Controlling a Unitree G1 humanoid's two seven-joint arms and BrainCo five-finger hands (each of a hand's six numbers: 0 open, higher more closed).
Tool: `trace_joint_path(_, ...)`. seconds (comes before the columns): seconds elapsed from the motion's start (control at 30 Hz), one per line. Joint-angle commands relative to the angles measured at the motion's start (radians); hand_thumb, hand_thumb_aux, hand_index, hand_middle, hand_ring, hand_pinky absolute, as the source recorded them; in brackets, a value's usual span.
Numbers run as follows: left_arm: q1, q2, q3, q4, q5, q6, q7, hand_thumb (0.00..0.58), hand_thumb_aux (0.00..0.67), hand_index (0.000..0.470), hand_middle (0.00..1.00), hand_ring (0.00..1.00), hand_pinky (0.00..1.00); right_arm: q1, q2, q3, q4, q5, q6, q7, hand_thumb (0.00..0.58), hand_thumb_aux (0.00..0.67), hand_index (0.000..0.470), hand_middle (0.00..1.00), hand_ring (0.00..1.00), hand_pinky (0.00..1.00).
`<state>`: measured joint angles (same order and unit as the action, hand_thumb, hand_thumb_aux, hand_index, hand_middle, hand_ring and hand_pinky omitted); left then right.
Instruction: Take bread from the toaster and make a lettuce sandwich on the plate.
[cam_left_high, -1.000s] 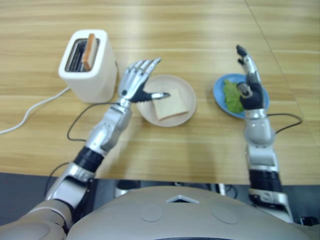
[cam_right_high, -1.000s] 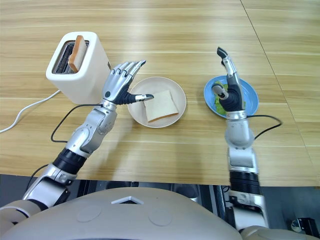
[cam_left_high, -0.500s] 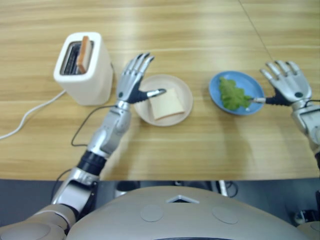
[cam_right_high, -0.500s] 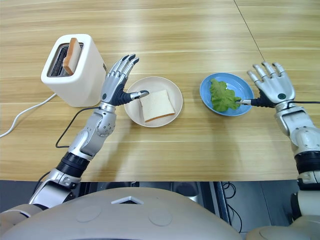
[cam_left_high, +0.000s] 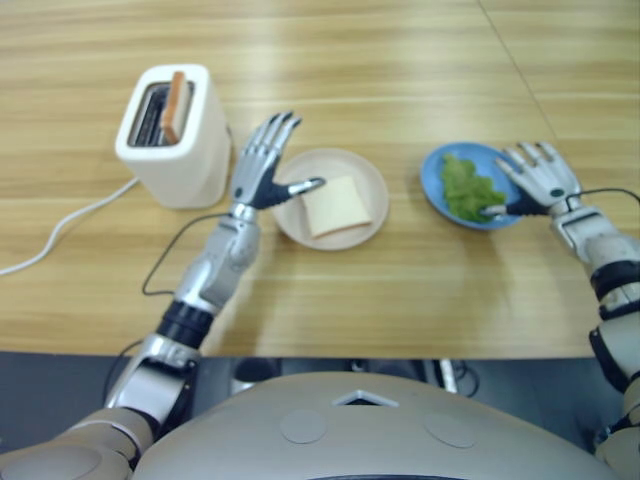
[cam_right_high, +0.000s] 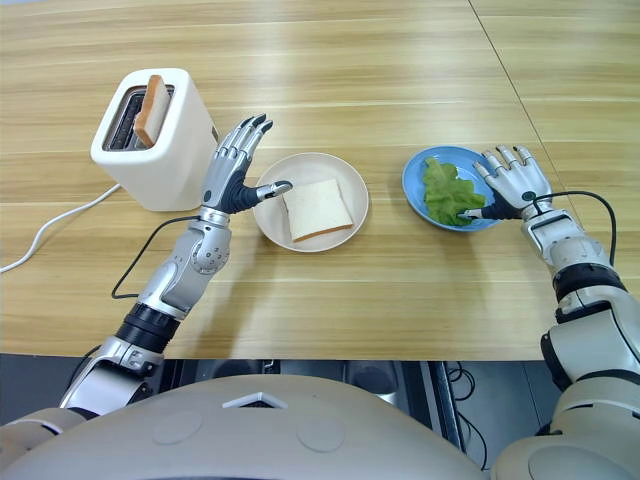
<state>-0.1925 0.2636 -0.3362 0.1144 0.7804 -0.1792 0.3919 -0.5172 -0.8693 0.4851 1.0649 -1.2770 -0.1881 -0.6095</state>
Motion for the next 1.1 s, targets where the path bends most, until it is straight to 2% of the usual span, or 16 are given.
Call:
trace_joint_path(0.03, -0.003, -0.001, -0.003, 0.033, 0.004, -0.002, 0.003, 0.0, 0.0, 0.0, 0.0, 0.0, 0.0, -0.009, 0.015, 0.067, 0.033, 0.014, -0.009, -0.015, 0.0, 0.0, 0.0, 0.0, 0.0, 0.0)
trace_joint_path(0.4, -0.008, -0.009, -0.012, 0.067, 0.007, -0.007, 0.013, 0.0, 0.0, 0.0, 0.0, 0.0, 0.0, 0.007, 0.014, 0.165, -0.017, 0.032, -0.02, -0.05, 0.0, 0.0, 0.0, 0.0, 0.0, 0.0)
trace_joint_path(0.43, -0.009, -0.01, -0.013, 0.069, 0.007, -0.008, 0.014, 0.0, 0.0, 0.0, 0.0, 0.0, 0.0, 0.007, 0.018, 0.171, -0.014, 0.033, -0.023, -0.052, 0.374, 0.271, 0.186, 0.0, 0.0, 0.0)
trace_joint_path(0.47, -0.011, -0.01, -0.013, 0.071, 0.007, -0.008, 0.014, 0.0, 0.0, 0.0, 0.0, 0.0, 0.0, 0.005, 0.024, 0.178, -0.009, 0.035, -0.025, -0.053, 0.487, 0.402, 0.276, 0.0, 0.0, 0.0)
trace_joint_path(0.5, -0.012, -0.01, -0.013, 0.073, 0.006, -0.009, 0.015, 0.0, 0.0, 0.0, 0.0, 0.0, 0.0, 0.003, 0.03, 0.184, -0.001, 0.037, -0.027, -0.051, 0.521, 0.457, 0.314, 0.0, 0.0, 0.0)
trace_joint_path(0.53, -0.013, -0.01, -0.014, 0.075, 0.006, -0.009, 0.015, 0.0, 0.0, 0.0, 0.0, 0.0, 0.0, 0.0, 0.036, 0.189, 0.008, 0.041, -0.03, -0.052, 0.579, 0.641, 0.44, 0.0, 0.0, 0.0)
trace_joint_path(0.57, -0.013, -0.01, -0.014, 0.076, 0.005, -0.009, 0.015, 0.0, 0.0, 0.0, 0.0, 0.0, 0.0, -0.003, 0.041, 0.192, 0.017, 0.044, -0.031, -0.053, 0.58, 0.67, 0.46, 0.0, 0.0, 0.0)
trace_joint_path(1.1, -0.019, -0.011, -0.018, 0.092, 0.005, -0.018, 0.017, 0.0, 0.0, 0.0, 0.0, 0.0, 0.0, -0.023, 0.062, 0.222, 0.13, 0.117, -0.072, -0.062, 0.58, 0.67, 0.46, 0.0, 0.0, 0.0)
